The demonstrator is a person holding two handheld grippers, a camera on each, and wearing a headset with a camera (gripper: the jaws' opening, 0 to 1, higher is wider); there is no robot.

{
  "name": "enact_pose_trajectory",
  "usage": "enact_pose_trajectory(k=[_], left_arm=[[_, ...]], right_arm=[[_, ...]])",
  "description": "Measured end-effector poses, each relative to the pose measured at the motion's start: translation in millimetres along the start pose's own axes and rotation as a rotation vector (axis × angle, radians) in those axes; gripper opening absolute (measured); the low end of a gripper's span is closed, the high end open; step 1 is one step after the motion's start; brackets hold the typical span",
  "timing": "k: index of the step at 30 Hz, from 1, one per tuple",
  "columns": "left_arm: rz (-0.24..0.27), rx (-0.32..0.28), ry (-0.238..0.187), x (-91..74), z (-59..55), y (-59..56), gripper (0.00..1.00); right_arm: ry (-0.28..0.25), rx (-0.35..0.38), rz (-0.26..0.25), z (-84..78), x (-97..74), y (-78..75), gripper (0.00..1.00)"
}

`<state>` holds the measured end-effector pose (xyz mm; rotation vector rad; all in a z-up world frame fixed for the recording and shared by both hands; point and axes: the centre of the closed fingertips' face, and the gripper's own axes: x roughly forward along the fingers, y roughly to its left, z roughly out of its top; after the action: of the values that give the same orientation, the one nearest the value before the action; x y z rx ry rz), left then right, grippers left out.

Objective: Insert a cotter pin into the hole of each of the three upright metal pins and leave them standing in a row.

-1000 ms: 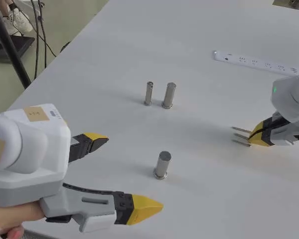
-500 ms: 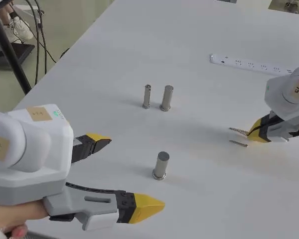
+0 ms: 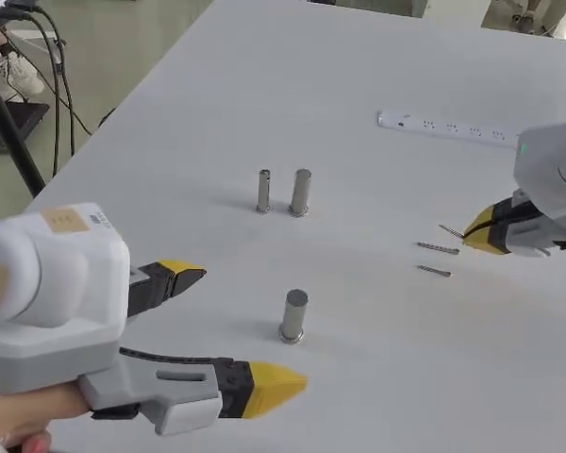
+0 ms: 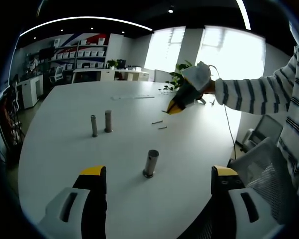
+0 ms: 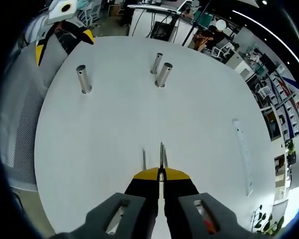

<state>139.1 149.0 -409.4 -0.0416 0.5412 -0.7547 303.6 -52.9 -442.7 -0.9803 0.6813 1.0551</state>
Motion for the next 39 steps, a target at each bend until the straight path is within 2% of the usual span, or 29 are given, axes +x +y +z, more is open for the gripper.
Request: enact_pose_trajectory(k=[5, 9, 12, 15, 20, 25, 27, 29, 32, 34, 39], left_arm=[[-0.015, 0.017, 0.004, 0.7, 2.1, -2.8, 0.82], [-0.029, 0.026, -0.004, 2.4, 7.4, -5.6, 0.82], [-0.054, 0.033, -0.002, 4.6, 11.4, -9.6, 0.8], [-0.056, 0.048, 0.0, 6.1, 15.6, -10.0, 0.79], [-0.074, 0.036, -0.033, 9.3, 29.1, -11.9, 0.73], [-0.089, 0.022, -0.055, 14.7, 38.8, -15.3, 0.71], [-0.096, 0.011, -0.061, 16.7, 41.7, -16.2, 0.69], [-0.096, 0.008, -0.065, 19.5, 44.6, -16.3, 0.69], [-0.114, -0.013, -0.047, 23.5, 44.4, -18.8, 0.66], [-0.125, 0.003, -0.028, 26.7, 42.7, -20.8, 0.64], [-0.149, -0.024, -0.027, 33.0, 47.1, -23.2, 0.59]], right_arm=[[-0.06, -0.02, -0.049, 16.0, -16.0, 8.5, 0.0], [-0.102, -0.064, -0.106, 28.2, -22.1, 9.0, 0.0], [-0.13, -0.079, -0.126, 40.4, -28.7, 18.6, 0.0], [-0.153, -0.094, -0.141, 50.2, -33.0, 25.6, 0.0], [-0.193, -0.153, -0.167, 67.6, -38.5, 36.2, 0.0], [-0.233, -0.167, -0.199, 86.1, -49.5, 48.0, 0.0], [-0.25, -0.17, -0.224, 92.4, -54.2, 52.0, 0.0], [-0.245, -0.185, -0.253, 95.6, -57.7, 55.3, 0.0], [-0.269, -0.169, -0.252, 101.8, -60.7, 62.4, 0.0], [-0.272, -0.168, -0.251, 104.2, -61.0, 67.3, 0.0], [-0.281, -0.17, -0.261, 111.2, -62.3, 76.6, 0.0]])
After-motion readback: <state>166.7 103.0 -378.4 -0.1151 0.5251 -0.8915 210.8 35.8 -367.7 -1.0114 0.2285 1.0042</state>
